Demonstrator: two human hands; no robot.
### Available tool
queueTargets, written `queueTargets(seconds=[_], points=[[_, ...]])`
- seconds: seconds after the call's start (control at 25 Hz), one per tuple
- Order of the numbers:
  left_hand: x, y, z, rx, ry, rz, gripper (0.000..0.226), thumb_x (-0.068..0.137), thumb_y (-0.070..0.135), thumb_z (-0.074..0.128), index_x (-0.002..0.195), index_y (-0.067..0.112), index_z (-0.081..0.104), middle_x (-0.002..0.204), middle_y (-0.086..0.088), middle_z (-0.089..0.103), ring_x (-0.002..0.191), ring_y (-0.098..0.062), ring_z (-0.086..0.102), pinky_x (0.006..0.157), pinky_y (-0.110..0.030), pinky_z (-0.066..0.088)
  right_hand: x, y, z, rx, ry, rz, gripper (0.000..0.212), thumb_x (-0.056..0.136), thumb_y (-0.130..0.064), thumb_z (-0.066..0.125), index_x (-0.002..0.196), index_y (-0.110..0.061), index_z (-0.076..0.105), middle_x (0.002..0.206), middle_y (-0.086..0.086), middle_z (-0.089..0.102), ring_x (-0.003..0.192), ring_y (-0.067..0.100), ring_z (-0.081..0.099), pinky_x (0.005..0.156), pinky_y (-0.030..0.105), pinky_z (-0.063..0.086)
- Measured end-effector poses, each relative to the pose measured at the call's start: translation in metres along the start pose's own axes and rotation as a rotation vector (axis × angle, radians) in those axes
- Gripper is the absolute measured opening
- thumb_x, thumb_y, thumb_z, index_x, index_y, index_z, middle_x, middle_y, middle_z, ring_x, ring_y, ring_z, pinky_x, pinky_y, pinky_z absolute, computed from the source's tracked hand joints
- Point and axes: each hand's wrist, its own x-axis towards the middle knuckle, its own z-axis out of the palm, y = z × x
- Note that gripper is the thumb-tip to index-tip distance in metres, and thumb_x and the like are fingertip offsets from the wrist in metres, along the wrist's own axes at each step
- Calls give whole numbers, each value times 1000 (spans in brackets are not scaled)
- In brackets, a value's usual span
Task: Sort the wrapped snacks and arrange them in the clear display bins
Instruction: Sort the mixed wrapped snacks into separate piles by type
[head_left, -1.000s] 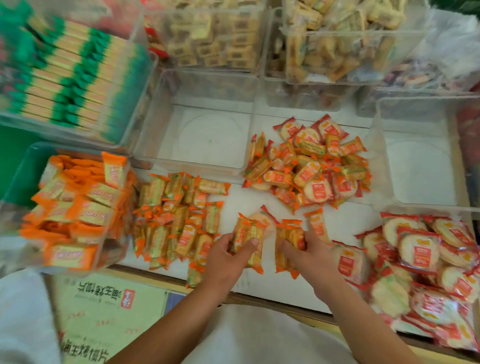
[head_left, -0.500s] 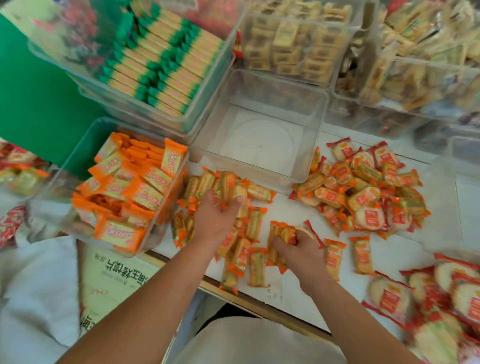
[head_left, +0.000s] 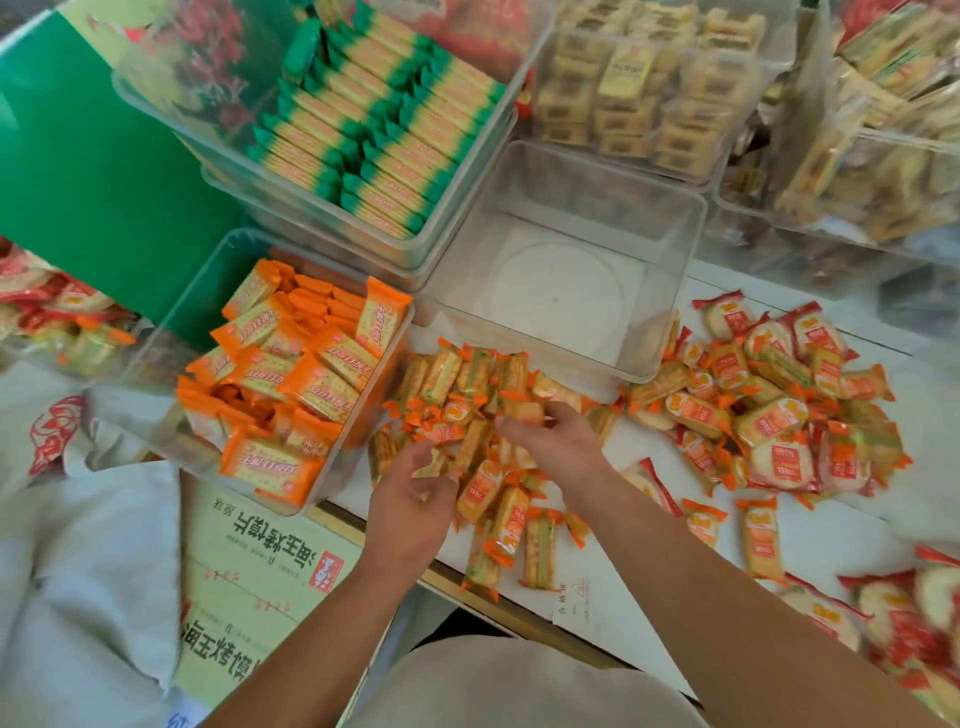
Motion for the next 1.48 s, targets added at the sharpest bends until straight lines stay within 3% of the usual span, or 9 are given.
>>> queueTargets(seconds=[0.16,0.24,0.36,0.48,0.68,0.84,1.04,1.2,1.48], points=[[-5,-2,18,-12,-49,50,38,96,25,66,133,29,57,121,18,62,105,1,62,83,-23,49,-11,24,-8,-12,-33,19,18,93,-33,74,106,-27,62,109,-8,65,102,14,63,101,43,53],[-12,-1,34,23,-75,82,38,96,26,66,133,27,60,118,16,65,103,2,63,89,-29,53,-23,40,-25,-20,26,-1,36,92,-34,75,124,-21,66,118,-5,68,110,17,64,99,40,55],[-24,-1,68,110,-219,155,23,95,27,67,118,27,68,109,16,68,97,2,63,87,-34,57,-48,78,-68,-45,140,-18,22,91,-32,75,111,-22,74,102,-4,75,97,17,70,82,32,56],[-32,0,102,293,-341,294,25,94,28,67,118,25,68,114,10,64,104,-10,63,89,-34,54,-76,128,-119,-31,331,71,7,91,-24,74,98,-25,74,90,-2,77,93,24,73,86,44,59],[-25,15,149,627,-372,433,38,88,45,69,118,24,60,118,4,57,106,-19,57,82,-37,53,-106,186,-172,11,531,131,11,93,-18,70,102,-24,71,94,-1,76,92,21,71,90,49,58],[-16,23,170,755,-323,415,29,87,46,68,101,23,54,102,4,61,100,-22,57,68,-36,50,-108,202,-193,-129,516,88,29,97,-24,67,126,-24,64,123,-8,65,106,12,65,87,28,47],[-23,21,173,709,-260,348,28,81,40,71,96,27,52,92,7,61,89,-21,60,63,-36,51,-111,220,-230,-377,482,123,47,97,-27,66,142,-17,55,142,2,54,117,22,60,98,38,50],[-52,40,207,567,-309,350,27,79,46,67,96,35,48,90,13,61,81,-12,62,64,-34,54,-105,204,-240,-411,493,26,40,98,-32,64,136,-23,59,139,-5,56,130,20,55,102,43,51],[-70,42,285,763,-323,394,51,86,46,67,122,19,45,114,-4,59,102,-28,61,74,-39,51,-56,185,-261,-519,403,-43,36,99,-35,63,132,-18,63,132,1,58,118,21,60,87,30,48]])
